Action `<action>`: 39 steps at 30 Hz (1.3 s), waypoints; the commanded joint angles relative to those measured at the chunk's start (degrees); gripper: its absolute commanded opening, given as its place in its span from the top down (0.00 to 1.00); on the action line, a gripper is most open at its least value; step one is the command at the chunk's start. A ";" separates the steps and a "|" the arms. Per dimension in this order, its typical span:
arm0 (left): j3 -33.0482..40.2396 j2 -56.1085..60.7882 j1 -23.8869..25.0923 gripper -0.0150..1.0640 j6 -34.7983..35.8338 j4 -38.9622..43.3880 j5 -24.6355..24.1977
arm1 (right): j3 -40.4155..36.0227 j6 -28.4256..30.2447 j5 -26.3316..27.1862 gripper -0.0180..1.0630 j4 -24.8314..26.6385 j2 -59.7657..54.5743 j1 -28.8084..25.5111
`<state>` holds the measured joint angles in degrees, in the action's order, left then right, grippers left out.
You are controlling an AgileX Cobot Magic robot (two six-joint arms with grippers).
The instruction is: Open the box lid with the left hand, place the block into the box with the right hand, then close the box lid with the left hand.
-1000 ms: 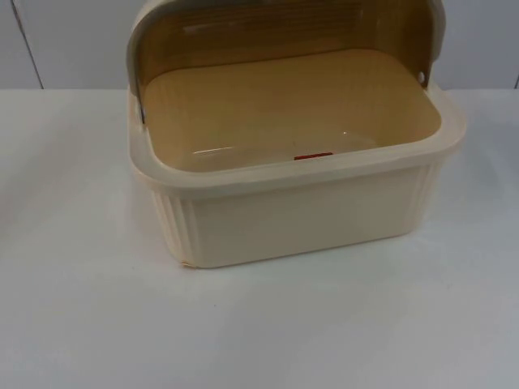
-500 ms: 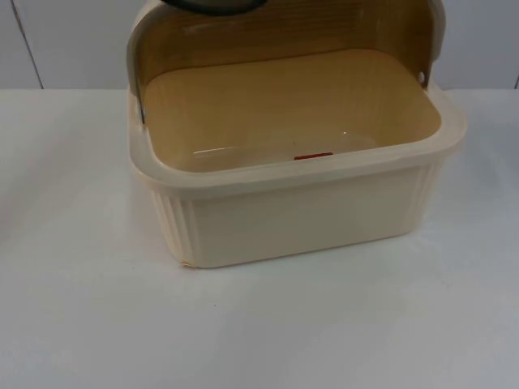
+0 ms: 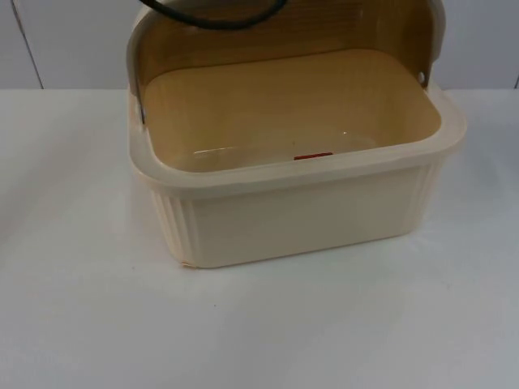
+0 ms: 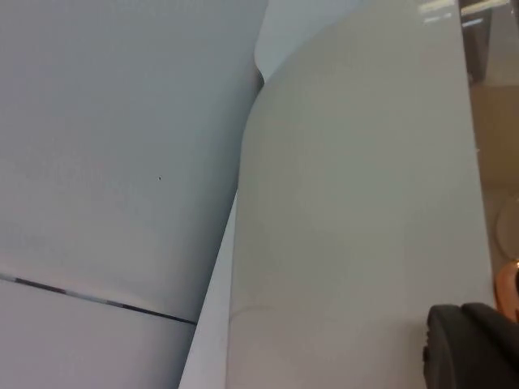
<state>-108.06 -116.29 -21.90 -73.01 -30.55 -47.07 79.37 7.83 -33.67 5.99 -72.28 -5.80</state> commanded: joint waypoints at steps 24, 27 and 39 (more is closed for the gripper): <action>2.05 0.57 -1.05 0.99 10.37 2.81 -0.58 | 0.09 0.55 -0.77 0.02 -0.02 0.56 -0.35; 5.52 1.40 -2.45 0.99 11.52 5.03 1.60 | 0.09 0.55 -0.77 0.02 -0.02 0.56 -0.35; 15.23 4.70 -6.32 0.99 15.08 9.17 7.99 | 0.09 0.55 -0.87 0.02 0.35 0.56 -0.35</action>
<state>-94.29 -110.53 -27.94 -58.71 -22.86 -36.41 79.37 7.83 -34.27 6.12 -72.28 -5.80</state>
